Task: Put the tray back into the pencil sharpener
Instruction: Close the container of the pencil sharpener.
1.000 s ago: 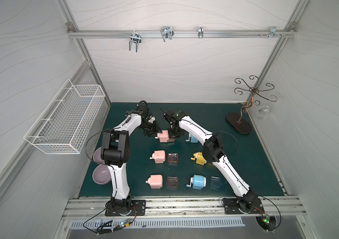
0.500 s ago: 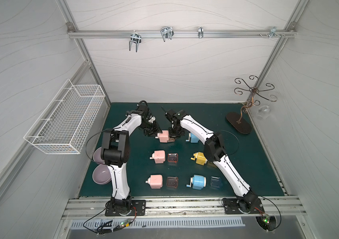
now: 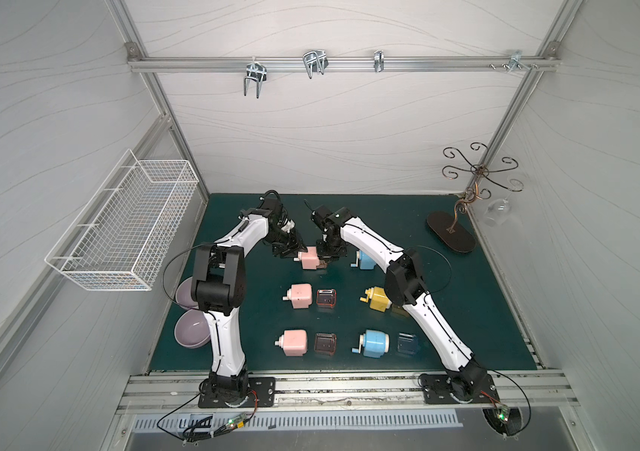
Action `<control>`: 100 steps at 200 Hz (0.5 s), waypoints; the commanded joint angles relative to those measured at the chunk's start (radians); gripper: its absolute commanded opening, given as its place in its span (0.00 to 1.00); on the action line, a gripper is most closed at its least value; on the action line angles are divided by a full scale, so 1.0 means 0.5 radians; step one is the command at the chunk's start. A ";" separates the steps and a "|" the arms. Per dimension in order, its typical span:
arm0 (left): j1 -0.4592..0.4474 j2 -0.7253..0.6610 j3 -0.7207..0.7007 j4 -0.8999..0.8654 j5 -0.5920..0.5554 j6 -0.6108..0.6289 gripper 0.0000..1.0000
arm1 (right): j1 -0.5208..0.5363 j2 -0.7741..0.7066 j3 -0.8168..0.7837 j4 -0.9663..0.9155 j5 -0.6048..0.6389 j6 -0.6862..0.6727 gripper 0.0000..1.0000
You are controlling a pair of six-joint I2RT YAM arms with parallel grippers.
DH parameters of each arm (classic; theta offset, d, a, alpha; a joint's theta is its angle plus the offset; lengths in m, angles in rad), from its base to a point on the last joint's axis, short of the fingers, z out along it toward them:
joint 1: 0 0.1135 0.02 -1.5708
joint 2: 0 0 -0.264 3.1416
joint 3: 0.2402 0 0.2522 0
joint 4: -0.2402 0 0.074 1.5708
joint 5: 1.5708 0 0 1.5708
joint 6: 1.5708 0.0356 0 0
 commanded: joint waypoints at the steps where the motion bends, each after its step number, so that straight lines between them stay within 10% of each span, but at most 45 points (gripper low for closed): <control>1: -0.017 0.054 0.063 -0.038 -0.012 0.033 0.46 | 0.003 -0.115 -0.003 0.013 -0.047 0.036 0.12; 100: -0.020 0.049 0.064 -0.036 -0.006 0.032 0.46 | 0.027 -0.108 -0.004 0.075 -0.139 0.074 0.12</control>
